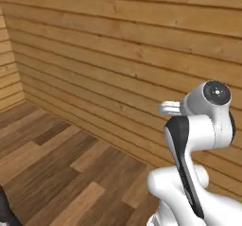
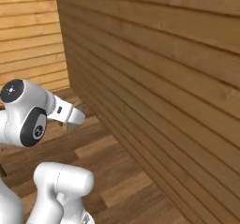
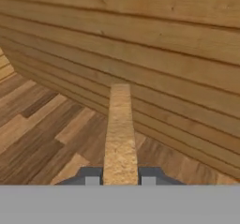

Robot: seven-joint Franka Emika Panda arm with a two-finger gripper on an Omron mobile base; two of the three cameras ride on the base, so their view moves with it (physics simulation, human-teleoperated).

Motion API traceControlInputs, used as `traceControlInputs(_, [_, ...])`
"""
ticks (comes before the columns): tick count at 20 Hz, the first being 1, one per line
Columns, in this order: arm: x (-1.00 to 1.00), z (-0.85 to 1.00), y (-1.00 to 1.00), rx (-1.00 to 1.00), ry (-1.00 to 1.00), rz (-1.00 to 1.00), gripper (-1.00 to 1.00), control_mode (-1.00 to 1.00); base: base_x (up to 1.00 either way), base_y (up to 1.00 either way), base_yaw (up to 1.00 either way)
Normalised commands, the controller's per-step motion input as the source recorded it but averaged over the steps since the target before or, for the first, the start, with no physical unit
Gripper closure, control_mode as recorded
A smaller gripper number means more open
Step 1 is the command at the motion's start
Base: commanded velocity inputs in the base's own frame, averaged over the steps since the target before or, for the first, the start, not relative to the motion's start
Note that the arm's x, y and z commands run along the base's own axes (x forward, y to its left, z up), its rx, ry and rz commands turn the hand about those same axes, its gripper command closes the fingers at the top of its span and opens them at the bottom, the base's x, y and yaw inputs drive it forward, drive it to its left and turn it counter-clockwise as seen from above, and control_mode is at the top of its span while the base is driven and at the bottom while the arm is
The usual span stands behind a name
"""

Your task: Start the toaster. Once the lever pops up, take the bread to the plate on the dining counter.

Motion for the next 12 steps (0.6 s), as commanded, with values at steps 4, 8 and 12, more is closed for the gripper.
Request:
traceControlInputs(4, [0.0, 0.0, 0.0, 0.0, 0.0, 0.0, 1.0, 1.0, 1.0, -0.07, 0.78])
traceControlInputs(8, [0.0, 0.0, 0.0, 0.0, 0.0, 0.0, 1.0, 1.0, 1.0, -0.28, 0.8])
traceControlInputs(12, [0.0, 0.0, 0.0, 0.0, 0.0, 0.0, 1.0, 1.0, 0.95, -0.22, 0.85])
